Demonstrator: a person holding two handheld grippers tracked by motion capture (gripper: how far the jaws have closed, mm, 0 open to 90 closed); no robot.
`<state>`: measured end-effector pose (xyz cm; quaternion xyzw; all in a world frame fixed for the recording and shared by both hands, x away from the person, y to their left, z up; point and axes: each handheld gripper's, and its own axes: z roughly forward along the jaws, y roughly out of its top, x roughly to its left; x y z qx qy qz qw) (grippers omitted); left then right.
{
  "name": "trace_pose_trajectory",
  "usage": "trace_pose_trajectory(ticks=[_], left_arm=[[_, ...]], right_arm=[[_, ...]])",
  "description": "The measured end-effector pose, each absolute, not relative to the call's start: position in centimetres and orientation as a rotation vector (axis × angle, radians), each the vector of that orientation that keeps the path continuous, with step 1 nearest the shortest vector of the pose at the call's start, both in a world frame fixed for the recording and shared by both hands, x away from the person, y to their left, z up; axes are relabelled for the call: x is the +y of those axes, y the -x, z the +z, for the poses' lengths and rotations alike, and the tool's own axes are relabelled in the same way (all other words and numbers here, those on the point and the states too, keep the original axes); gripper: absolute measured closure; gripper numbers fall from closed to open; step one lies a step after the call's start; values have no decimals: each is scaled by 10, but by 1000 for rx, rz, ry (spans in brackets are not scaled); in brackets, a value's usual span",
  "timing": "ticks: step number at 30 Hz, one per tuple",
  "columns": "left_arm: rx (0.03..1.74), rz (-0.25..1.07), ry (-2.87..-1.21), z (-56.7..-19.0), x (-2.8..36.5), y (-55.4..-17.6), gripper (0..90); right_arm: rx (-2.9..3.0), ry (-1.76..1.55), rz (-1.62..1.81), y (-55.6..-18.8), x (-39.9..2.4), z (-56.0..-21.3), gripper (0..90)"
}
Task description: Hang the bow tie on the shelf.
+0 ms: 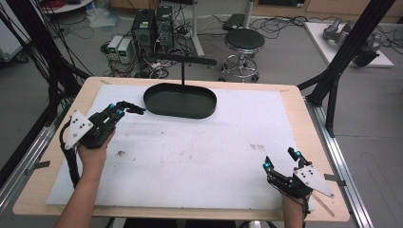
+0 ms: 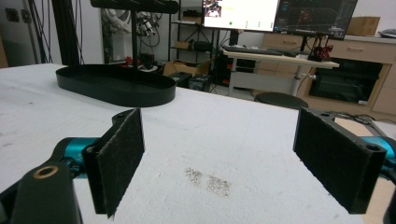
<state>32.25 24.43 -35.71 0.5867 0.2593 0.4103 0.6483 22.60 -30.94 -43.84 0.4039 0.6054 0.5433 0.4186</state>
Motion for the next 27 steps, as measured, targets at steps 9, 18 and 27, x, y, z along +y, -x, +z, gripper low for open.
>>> trace_pose_trajectory(ticks=[9, 18, 27], left_arm=[[647, 919, -1323, -345, 225, -359, 883], [670, 929, -1316, -334, 212, -404, 883], [709, 925, -1339, -331, 200, -452, 883]], right_arm=[[1520, -1008, 1368, -226, -308, -438, 156], [1517, -961, 1398, -224, -300, -426, 156], [1512, -953, 1408, -221, -299, -421, 156]])
